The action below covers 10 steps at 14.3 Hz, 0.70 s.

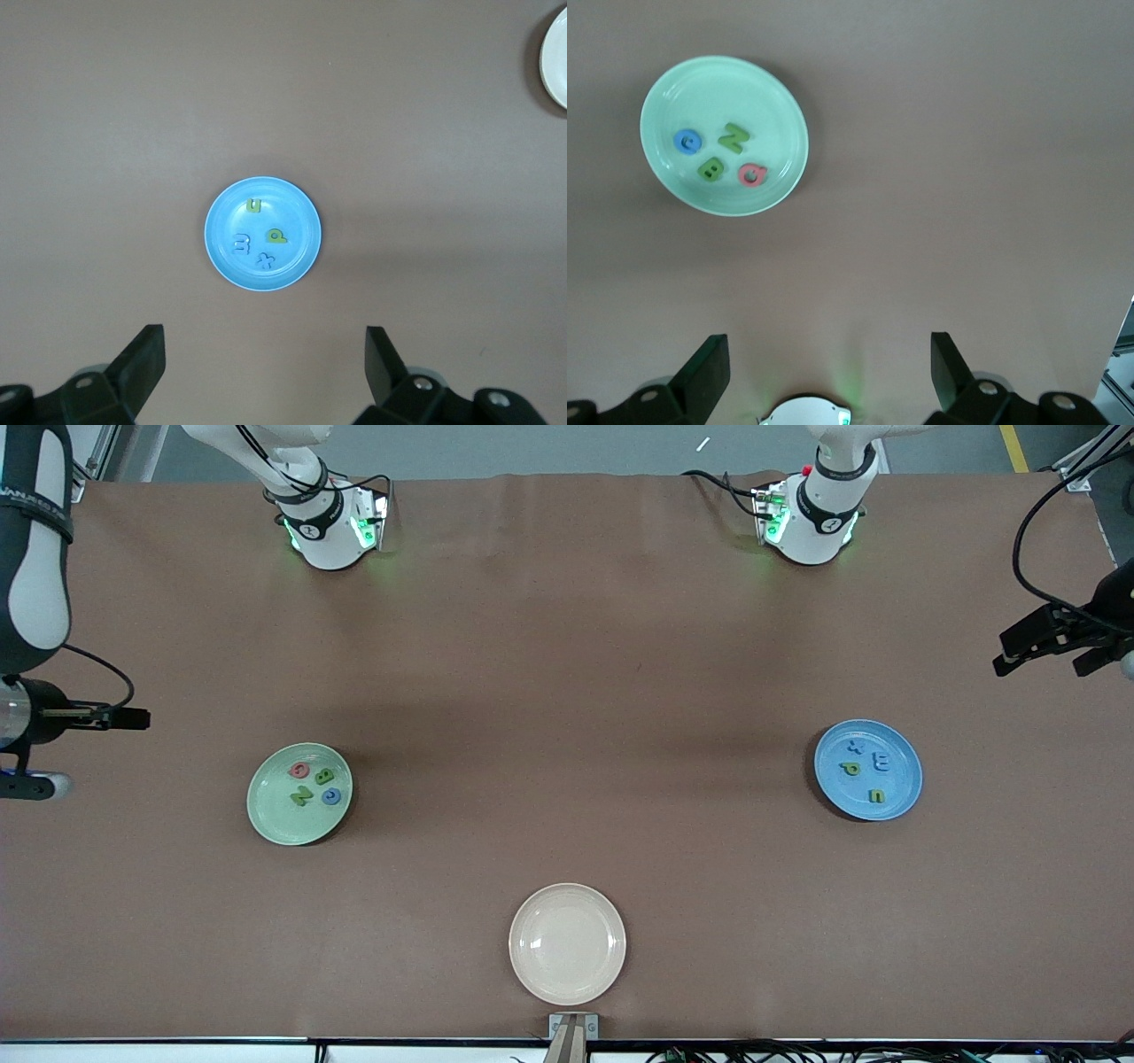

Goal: Sort upper and lower case letters into plates

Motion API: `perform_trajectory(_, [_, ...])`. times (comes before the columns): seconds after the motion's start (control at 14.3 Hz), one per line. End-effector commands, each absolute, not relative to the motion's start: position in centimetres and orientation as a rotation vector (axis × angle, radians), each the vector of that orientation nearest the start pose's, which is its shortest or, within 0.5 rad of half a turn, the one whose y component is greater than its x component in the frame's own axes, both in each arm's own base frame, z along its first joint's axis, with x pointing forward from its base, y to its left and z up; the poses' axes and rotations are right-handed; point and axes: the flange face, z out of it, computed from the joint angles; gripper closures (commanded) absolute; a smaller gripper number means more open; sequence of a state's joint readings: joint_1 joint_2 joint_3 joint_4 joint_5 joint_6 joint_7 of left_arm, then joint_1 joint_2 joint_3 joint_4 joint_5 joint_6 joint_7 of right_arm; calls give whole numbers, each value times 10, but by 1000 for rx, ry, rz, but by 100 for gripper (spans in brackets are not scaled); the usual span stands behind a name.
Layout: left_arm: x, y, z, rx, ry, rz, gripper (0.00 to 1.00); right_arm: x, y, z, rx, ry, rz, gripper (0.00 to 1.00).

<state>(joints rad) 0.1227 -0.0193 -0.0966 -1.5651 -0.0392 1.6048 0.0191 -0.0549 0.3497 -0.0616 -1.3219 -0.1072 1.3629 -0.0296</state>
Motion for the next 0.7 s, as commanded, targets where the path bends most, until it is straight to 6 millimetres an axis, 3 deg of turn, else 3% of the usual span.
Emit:
perform_trajectory(0.0, [544,11,662,-3188,13,-59,1,625,-96,540,-3206,167,447,0])
perform_trajectory(0.28, [539,11,661,-3183,18,-19,1,623,-99,572,-3094,114,311,0])
perform_trajectory(0.42, [541,10,658,-3176,24,-14,1,612,-101,590,-3045,125,276,0])
perform_trajectory(0.63, [542,9,656,-3155,31,-13,1,599,-118,597,-2982,169,284,0])
